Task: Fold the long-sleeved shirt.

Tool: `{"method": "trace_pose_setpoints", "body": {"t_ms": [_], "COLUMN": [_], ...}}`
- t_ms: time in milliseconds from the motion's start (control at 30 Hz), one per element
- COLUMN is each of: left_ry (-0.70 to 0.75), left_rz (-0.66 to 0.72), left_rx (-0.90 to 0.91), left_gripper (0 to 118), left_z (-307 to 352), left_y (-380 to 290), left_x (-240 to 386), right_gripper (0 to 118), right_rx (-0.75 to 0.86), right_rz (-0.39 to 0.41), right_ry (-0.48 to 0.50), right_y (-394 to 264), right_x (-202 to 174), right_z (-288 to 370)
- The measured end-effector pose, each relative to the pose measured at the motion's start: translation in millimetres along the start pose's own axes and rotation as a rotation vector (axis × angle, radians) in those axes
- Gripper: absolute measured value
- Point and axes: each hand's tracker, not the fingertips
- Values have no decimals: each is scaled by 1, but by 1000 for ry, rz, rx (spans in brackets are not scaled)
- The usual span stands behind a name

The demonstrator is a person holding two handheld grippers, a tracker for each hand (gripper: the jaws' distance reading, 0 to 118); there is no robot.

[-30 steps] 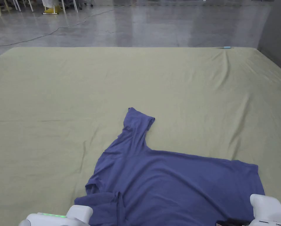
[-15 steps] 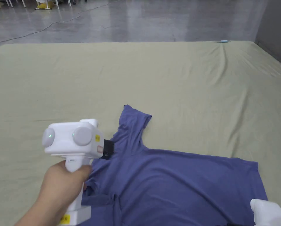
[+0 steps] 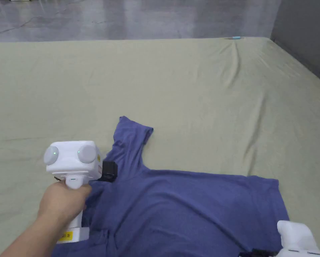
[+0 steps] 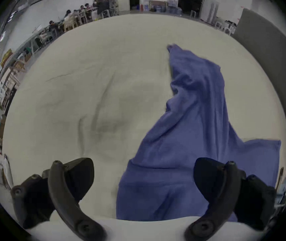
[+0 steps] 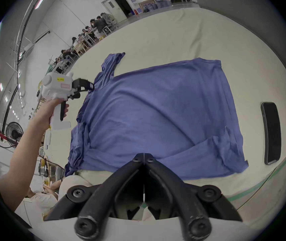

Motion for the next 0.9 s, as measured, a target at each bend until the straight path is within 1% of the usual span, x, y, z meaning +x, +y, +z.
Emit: {"method": "trace_pose_setpoints", "body": {"t_ms": [33, 67, 100, 133, 167, 200, 233, 267, 300, 333, 367, 400, 433, 467, 533, 567, 600, 633, 667, 700, 733, 767, 833, 900], "left_ry": [12, -40, -79, -37, -42, -62, -70, -92, -116, -131, -133, -133, -137, -139, -139, -136, -130, -122, -122, -124, -133, -133, -137, -121], "left_rz": [-33, -40, 20, -3, -53, -75, -59, -50, -29, -10, -10, -17, -17, -16, -23, -29, -39, -53, -53, -52, -48, -45, -44, -71], "left_rx": [-43, -56, -10, -7, -3, 13, 23, 19, 27, 37, 43, 44, 50, 56, 63, 68, 69, 71, 68, 65, 63, 64, 74, 102], "left_gripper": [83, 64, 56, 27, 0, 0, 0, 0, 0, 0, 0, 0, 0, 0, 0, 0, 0, 0, 0, 0, 0, 0, 0, 0], "left_z": [-6, -7, 2, 8, 13, 19, 26, 32, 38, 44, 50, 54, 59, 64, 71, 73, 74, 74, 73, 73, 74, 77, 85, 102], "left_y": [-1, -4, -4, -2, 0, -1, -4, -2, -2, -3, -3, -3, -4, -4, -4, -4, -5, -5, -5, -5, -6, -7, -6, 1], "left_x": [4, 4, 6, 6, 9, 10, 8, 8, 5, 2, -1, -3, -5, -6, -6, -5, -5, -4, -7, -8, -10, -10, -13, -16], "right_gripper": [0, 0, 0, 0, 0, 0, 0, 0, 9, 59, 98, 118, 118, 118, 118, 111, 89, 71, 61, 34, 2, 2, 2, 2], "right_rx": [0, -2, -2, 5, 21, 28, 29, 33, 34, 31, 7, -51, -82, -89, -188, -224, -215, -196, -160, -125, -119, -126, -154, -113], "right_rz": [-6, -14, -16, -8, -3, 1, 9, 12, 4, -13, -28, -42, -77, -93, -116, -127, -140, -130, -55, -1, 38, 67, 26, 91], "right_ry": [-3, -21, -63, -108, -155, -201, -238, -242, -232, -236, -252, -276, -302, -313, -326, -332, -337, -343, -502, -504, -437, -401, -322, -279], "right_y": [11, 25, 40, 59, 78, 99, 120, 142, 159, 179, 195, 206, 213, 215, 218, 217, 211, 207, 203, 199, 195, 193, 189, 195], "right_x": [6, 13, 20, 28, 36, 45, 53, 63, 71, 82, 90, 96, 103, 108, 110, 111, 108, 104, 94, 88, 78, 72, 62, 45], "right_z": [-4, -8, -12, -16, -20, -26, -33, -42, -50, -58, -70, -83, -95, -104, -125, -133, -137, -138, -137, -133, -129, -124, -109, -85]}}
